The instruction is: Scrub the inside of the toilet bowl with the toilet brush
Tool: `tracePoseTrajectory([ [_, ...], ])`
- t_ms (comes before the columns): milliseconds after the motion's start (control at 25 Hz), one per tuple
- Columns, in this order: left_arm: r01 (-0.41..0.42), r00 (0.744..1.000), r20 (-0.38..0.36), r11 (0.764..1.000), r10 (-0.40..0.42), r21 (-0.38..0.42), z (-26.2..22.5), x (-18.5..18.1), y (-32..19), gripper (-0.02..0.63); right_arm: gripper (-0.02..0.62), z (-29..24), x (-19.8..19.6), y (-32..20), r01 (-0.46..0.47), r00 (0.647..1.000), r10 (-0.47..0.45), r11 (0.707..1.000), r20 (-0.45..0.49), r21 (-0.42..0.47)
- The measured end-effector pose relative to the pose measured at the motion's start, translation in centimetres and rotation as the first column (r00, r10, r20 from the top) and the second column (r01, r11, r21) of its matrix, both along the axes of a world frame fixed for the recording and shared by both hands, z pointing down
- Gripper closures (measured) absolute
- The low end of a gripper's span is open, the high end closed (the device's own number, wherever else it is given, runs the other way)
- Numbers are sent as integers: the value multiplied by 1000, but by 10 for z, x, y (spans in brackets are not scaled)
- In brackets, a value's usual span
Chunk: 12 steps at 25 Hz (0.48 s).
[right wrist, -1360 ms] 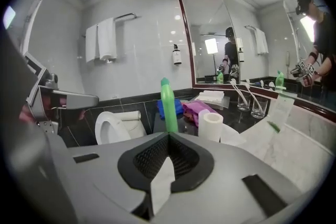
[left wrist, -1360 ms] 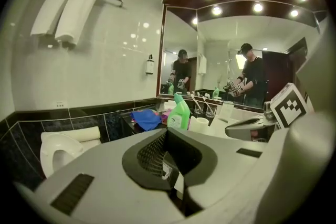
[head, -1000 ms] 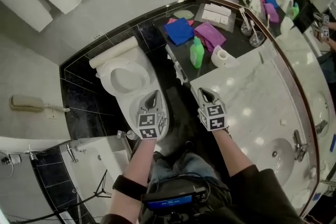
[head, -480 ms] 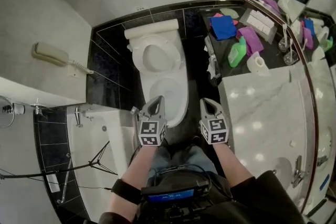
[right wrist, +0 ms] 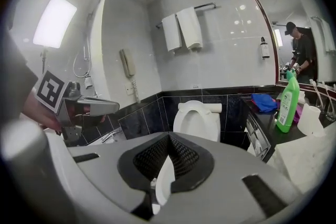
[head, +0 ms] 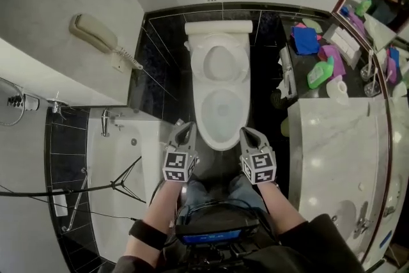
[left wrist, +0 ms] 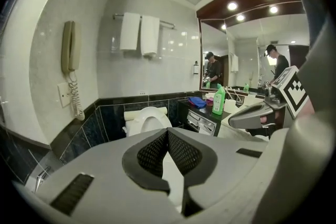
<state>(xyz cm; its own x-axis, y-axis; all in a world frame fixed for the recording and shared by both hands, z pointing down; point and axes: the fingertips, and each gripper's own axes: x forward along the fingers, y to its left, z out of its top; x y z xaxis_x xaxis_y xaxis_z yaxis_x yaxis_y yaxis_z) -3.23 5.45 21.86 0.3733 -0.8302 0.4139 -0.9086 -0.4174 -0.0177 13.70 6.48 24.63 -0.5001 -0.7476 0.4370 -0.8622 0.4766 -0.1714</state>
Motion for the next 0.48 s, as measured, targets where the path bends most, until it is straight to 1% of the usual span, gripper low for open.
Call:
tracePoseTrajectory([
  [200,27,999,-25,1000,-27,-6,12,-41,11,606,589,7,-31,4,27,999,-27,1000,-18,-14],
  [360,7,999,-44,1000,-7,-15,20,-56,20,606,589,8,-61,4,76,997,-77,997,-29,-21],
  [480,7,999,-54,1000,-8,-12,36,-74,25,598,589,14,-84,4,110,993,-110,994,-31,-20],
])
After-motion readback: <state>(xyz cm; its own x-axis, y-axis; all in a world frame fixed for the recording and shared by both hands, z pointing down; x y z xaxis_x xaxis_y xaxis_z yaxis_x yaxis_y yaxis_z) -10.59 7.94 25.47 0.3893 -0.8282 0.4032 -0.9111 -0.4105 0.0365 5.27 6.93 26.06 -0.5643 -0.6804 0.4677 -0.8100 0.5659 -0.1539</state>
